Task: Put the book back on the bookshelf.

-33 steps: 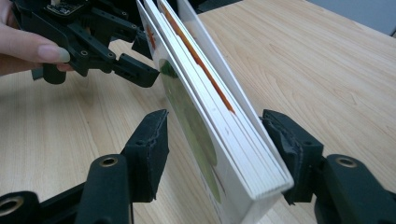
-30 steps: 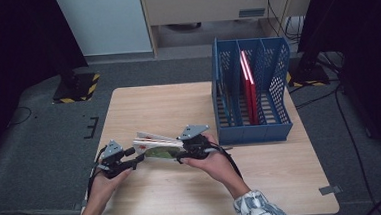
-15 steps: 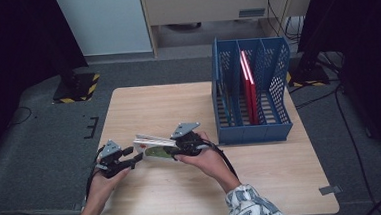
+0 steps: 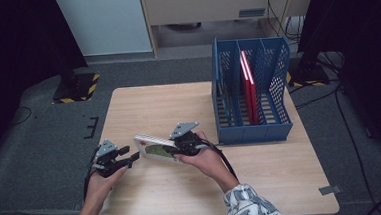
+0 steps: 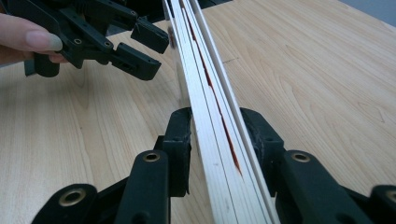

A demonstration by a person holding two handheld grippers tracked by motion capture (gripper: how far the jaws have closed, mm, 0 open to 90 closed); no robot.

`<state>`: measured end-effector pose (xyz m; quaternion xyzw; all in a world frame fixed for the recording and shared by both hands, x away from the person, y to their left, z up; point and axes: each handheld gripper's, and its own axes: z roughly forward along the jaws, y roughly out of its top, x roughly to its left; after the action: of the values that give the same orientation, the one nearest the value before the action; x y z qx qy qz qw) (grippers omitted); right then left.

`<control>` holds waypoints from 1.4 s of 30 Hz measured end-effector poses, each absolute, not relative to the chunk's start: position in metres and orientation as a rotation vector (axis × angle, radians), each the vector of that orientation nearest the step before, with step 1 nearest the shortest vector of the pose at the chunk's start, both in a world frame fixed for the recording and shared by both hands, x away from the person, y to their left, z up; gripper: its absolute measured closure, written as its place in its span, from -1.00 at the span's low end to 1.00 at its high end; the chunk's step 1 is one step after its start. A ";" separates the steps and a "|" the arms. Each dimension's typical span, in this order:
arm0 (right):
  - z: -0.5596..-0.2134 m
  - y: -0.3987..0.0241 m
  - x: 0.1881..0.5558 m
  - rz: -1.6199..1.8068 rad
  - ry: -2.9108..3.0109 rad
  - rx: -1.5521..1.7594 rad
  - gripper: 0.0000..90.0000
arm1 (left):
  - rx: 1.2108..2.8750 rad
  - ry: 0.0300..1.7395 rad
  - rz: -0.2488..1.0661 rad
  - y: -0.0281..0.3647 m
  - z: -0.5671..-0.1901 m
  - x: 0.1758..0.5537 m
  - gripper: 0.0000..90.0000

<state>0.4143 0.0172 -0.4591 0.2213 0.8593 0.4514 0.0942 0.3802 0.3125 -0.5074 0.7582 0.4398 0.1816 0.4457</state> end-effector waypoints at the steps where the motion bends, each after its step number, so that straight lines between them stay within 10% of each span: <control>1: -0.459 0.017 0.414 1.337 2.549 0.658 0.47 | 1.880 1.090 0.451 0.313 -0.508 0.380 -0.05; 42: -0.459 0.011 0.407 1.357 2.478 0.721 0.68 | 1.878 1.119 0.463 0.321 -0.508 0.381 -0.07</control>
<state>0.4070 0.0105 -0.4588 0.2457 0.8445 0.4624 0.1128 0.3811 0.3208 -0.5077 0.7555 0.4501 0.1861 0.4382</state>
